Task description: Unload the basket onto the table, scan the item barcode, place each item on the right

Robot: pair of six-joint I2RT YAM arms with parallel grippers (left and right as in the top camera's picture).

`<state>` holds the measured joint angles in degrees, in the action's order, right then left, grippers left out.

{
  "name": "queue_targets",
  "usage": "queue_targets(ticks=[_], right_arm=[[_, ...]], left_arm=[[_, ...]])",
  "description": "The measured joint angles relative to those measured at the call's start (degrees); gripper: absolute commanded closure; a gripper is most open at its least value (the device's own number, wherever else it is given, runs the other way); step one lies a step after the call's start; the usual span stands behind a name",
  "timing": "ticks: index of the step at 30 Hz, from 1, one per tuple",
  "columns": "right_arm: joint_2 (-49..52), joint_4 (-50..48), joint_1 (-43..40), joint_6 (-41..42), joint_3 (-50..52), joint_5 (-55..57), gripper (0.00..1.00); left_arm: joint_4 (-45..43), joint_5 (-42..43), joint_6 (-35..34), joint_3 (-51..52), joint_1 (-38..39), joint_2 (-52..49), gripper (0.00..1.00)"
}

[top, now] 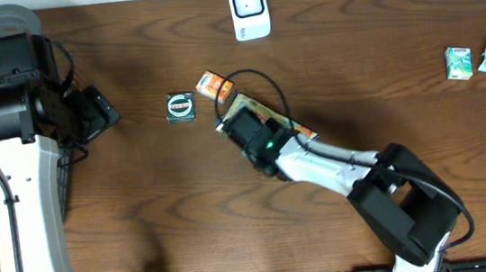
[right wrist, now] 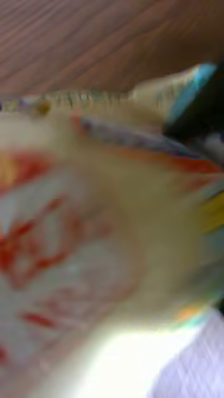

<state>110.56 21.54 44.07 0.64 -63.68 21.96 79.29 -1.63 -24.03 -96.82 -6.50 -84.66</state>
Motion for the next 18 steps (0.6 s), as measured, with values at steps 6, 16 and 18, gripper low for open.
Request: queue_targets(ticks=[6, 16, 18], right_arm=[[-0.92, 6.86, -5.57, 0.2, -4.07, -8.07, 0.99], [2.25, 30.82, -16.37, 1.05, -17.94, -38.82, 0.99], [3.02, 31.58, -18.34, 0.11, -19.41, -48.81, 0.99]], left_arm=[[0.0, -0.02, 0.0, 0.0, 0.0, 0.02, 0.02], [-0.02, -0.02, 0.0, 0.0, 0.0, 0.0, 0.02], [-0.02, 0.0, 0.0, 0.0, 0.0, 0.0, 0.02]])
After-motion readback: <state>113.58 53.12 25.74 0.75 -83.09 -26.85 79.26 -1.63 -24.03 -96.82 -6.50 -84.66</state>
